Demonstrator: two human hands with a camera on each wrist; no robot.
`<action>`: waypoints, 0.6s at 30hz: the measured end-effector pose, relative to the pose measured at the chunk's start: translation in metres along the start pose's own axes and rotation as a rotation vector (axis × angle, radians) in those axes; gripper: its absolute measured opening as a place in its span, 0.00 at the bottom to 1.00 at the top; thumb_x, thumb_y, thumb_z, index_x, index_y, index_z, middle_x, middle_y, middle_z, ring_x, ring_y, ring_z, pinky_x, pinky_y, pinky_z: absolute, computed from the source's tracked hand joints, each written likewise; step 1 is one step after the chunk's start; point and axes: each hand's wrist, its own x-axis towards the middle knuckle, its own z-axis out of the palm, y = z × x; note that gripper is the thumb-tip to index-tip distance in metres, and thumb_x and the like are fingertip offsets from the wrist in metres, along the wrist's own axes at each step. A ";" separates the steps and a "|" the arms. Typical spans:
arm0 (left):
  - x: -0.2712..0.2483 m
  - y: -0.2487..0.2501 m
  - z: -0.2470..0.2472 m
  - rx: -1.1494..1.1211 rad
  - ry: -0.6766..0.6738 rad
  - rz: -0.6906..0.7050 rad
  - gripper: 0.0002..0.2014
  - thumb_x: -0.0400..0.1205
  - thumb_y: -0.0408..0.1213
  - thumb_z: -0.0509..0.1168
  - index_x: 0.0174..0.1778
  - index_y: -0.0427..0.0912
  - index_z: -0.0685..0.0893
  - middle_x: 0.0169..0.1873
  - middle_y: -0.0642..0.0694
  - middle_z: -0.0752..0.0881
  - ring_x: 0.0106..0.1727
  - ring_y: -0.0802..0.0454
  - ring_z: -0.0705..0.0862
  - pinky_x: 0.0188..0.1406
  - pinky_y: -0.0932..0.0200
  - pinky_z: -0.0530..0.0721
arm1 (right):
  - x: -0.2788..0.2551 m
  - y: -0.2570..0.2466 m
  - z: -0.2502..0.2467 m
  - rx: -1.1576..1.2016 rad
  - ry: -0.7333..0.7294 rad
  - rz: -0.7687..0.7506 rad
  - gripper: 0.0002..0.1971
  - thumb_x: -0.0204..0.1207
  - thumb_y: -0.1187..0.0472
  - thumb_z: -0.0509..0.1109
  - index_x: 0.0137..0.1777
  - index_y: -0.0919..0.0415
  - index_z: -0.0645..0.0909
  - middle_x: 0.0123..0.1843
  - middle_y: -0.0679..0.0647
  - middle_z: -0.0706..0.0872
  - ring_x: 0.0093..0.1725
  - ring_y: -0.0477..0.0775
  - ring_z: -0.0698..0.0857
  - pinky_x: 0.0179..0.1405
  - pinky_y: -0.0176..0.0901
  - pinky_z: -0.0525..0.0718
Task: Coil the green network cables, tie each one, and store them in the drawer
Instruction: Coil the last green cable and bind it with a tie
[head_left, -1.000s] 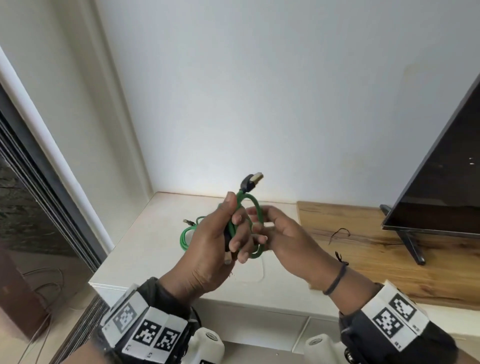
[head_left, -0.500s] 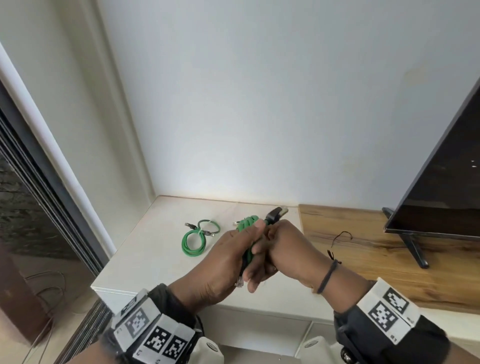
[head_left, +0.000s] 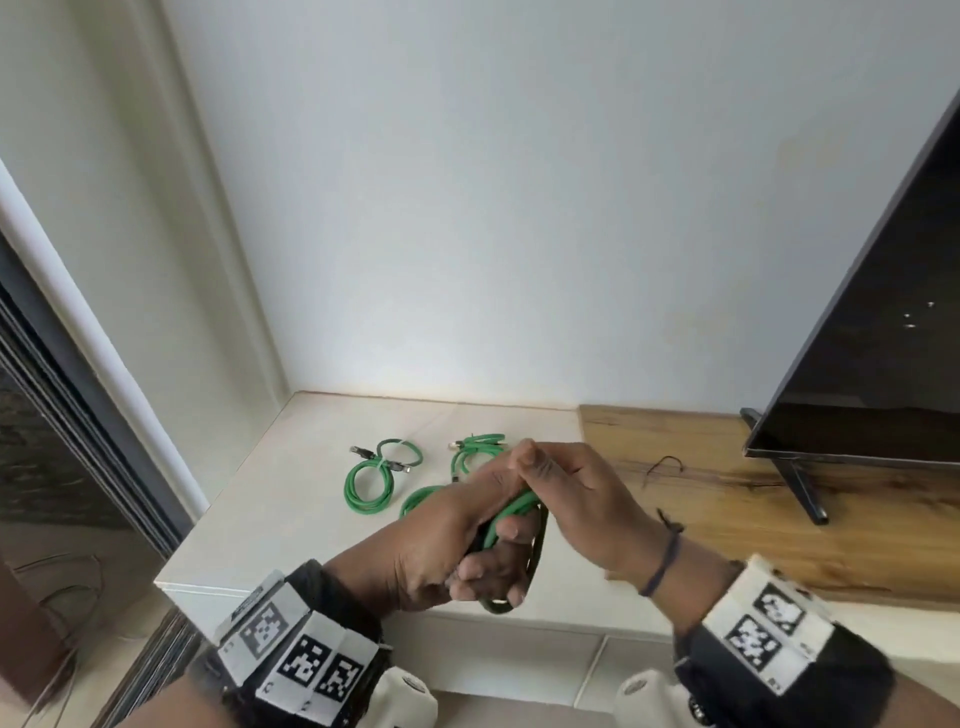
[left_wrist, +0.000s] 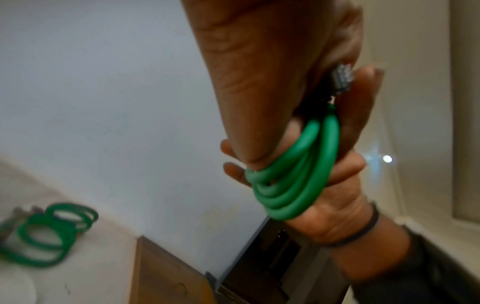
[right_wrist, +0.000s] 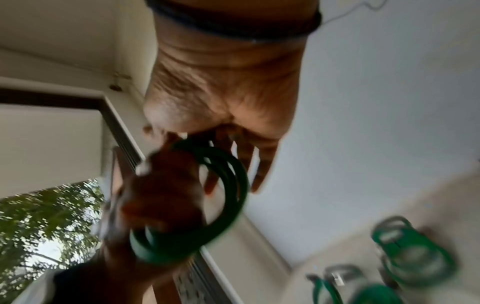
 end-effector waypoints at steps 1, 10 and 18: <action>0.004 0.000 0.000 -0.025 -0.026 -0.030 0.29 0.80 0.65 0.44 0.27 0.44 0.69 0.09 0.51 0.65 0.09 0.57 0.65 0.32 0.59 0.79 | -0.001 0.008 0.002 0.006 0.069 -0.003 0.34 0.69 0.24 0.56 0.42 0.53 0.89 0.42 0.52 0.90 0.46 0.51 0.88 0.51 0.50 0.85; 0.064 -0.012 -0.012 0.048 0.244 0.055 0.26 0.82 0.59 0.55 0.31 0.40 0.79 0.18 0.44 0.72 0.21 0.48 0.72 0.50 0.43 0.71 | 0.010 0.049 -0.023 -0.200 0.512 0.173 0.32 0.78 0.35 0.48 0.27 0.59 0.75 0.14 0.49 0.77 0.18 0.48 0.78 0.26 0.41 0.74; 0.103 -0.084 -0.058 0.041 0.415 -0.018 0.17 0.83 0.46 0.61 0.37 0.36 0.75 0.20 0.48 0.64 0.22 0.52 0.62 0.31 0.59 0.71 | 0.018 0.152 -0.029 -0.023 0.268 0.426 0.28 0.80 0.36 0.55 0.29 0.54 0.81 0.23 0.50 0.82 0.27 0.53 0.81 0.34 0.47 0.80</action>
